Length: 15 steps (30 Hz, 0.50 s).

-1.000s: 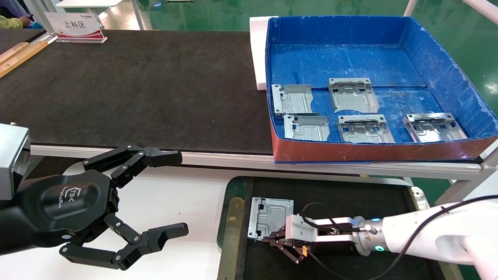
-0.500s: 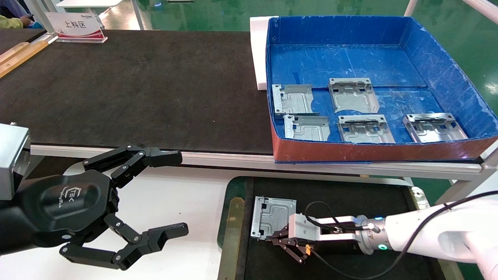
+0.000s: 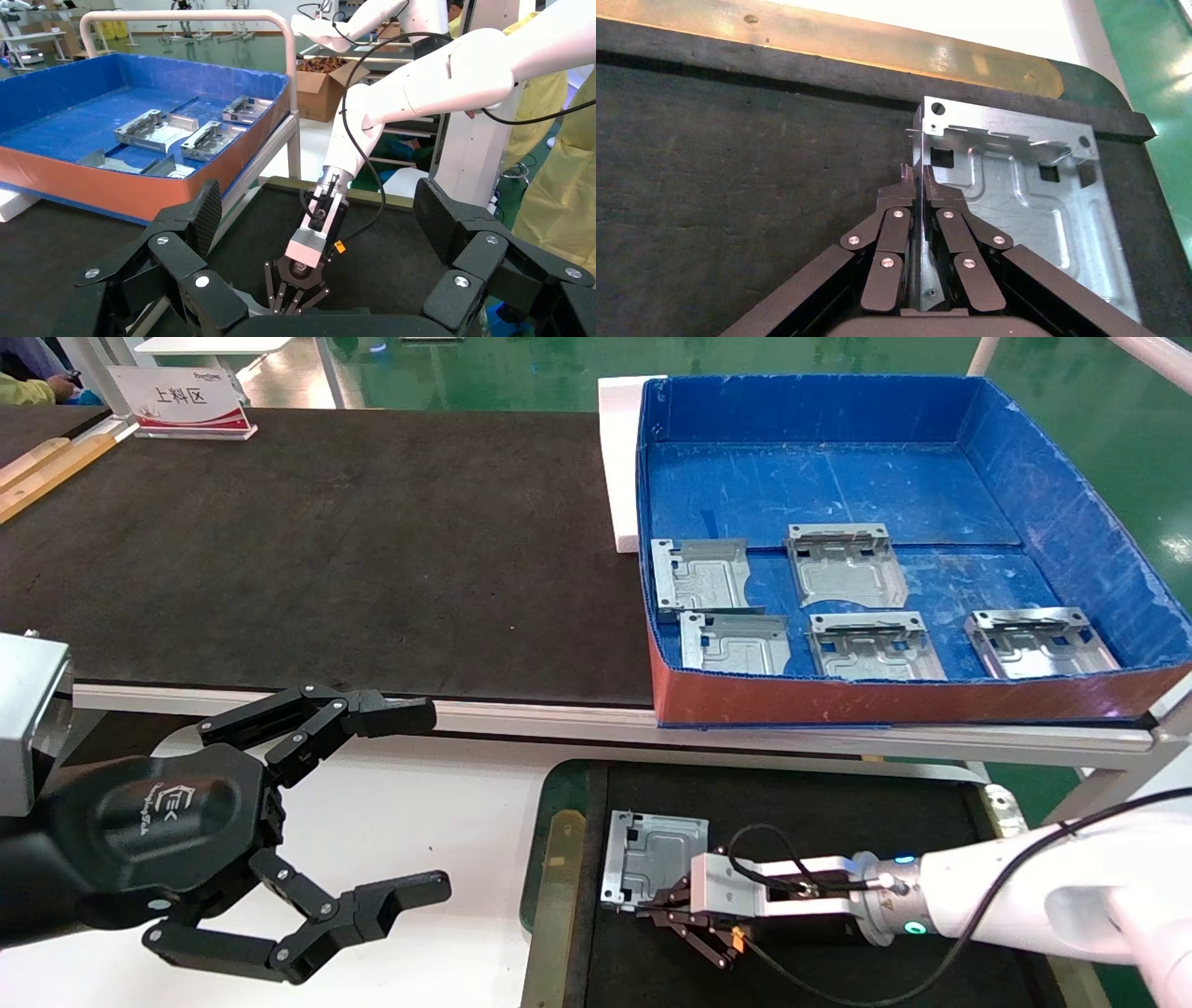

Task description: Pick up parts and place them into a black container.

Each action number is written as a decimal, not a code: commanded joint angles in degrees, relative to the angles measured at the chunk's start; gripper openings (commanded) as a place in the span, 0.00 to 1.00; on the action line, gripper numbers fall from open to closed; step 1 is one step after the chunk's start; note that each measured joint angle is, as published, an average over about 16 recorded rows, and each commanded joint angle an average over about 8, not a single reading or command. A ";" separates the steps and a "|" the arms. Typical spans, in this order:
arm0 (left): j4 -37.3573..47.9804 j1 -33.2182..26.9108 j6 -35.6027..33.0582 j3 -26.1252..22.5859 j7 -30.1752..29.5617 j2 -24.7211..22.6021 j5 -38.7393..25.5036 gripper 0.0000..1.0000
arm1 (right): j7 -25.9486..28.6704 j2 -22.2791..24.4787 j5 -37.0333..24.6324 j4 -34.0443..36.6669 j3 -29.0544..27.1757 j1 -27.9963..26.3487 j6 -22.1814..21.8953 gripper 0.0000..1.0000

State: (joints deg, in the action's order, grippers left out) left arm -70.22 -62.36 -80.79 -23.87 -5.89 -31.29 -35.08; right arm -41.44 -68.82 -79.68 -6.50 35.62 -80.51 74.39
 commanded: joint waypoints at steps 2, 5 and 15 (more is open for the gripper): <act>0.00 0.00 0.00 0.00 0.00 0.00 0.00 1.00 | -0.78 0.01 0.08 0.49 -0.06 -0.44 0.27 1.00; 0.00 0.00 0.00 0.00 0.00 0.00 0.00 1.00 | -1.70 0.44 0.39 0.60 -0.27 -1.07 1.23 1.00; 0.00 0.00 0.00 0.00 0.00 0.00 0.00 1.00 | -4.14 3.18 2.12 -0.27 -1.32 -3.36 8.25 1.00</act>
State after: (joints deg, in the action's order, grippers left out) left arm -70.22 -62.36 -80.79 -23.87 -5.89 -31.29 -35.08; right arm -45.37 -65.60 -77.44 -6.99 34.25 -83.86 82.94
